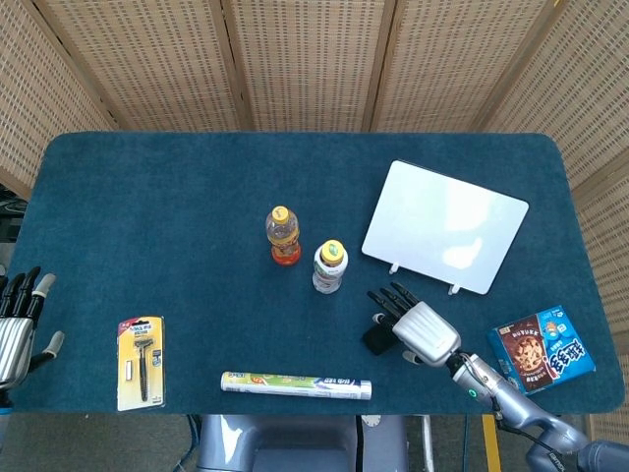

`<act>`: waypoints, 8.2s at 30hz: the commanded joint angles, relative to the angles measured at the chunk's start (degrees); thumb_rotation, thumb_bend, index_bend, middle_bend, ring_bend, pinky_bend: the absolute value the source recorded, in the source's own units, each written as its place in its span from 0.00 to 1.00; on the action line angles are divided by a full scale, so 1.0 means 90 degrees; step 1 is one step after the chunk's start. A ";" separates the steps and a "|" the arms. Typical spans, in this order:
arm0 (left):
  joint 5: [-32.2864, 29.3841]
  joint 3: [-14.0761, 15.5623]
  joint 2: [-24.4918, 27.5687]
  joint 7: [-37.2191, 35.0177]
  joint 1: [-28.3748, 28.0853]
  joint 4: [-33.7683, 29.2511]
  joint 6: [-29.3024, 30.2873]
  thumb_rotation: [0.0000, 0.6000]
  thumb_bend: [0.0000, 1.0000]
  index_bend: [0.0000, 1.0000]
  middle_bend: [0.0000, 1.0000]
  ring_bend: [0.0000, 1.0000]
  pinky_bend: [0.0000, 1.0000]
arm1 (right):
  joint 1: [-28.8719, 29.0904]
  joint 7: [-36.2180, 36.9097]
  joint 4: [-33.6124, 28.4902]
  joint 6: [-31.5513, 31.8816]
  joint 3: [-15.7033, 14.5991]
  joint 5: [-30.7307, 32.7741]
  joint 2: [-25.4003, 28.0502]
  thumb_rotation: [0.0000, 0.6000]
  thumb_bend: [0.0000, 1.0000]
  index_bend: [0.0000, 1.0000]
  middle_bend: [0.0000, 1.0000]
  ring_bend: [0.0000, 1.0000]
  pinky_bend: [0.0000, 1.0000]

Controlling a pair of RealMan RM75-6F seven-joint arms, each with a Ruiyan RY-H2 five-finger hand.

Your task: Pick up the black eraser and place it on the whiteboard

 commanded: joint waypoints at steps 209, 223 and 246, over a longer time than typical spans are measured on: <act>-0.0259 0.0036 0.0104 0.0548 -0.0083 -0.0544 -0.0208 1.00 0.33 0.00 0.00 0.00 0.00 | 0.0569 0.1590 0.6878 0.1850 0.2069 0.2777 -0.3777 1.00 0.16 0.52 0.06 0.00 0.00; -0.0242 0.0046 0.0100 0.0577 -0.0067 -0.0569 -0.0176 1.00 0.33 0.00 0.00 0.00 0.00 | 0.0600 0.1606 0.6839 0.1691 0.2089 0.2871 -0.3836 1.00 0.16 0.52 0.06 0.00 0.00; -0.0288 0.0035 0.0099 0.0617 -0.0075 -0.0596 -0.0200 1.00 0.33 0.00 0.00 0.00 0.00 | 0.0604 0.1823 0.7069 0.1440 0.2074 0.2949 -0.3957 1.00 0.16 0.39 0.00 0.00 0.00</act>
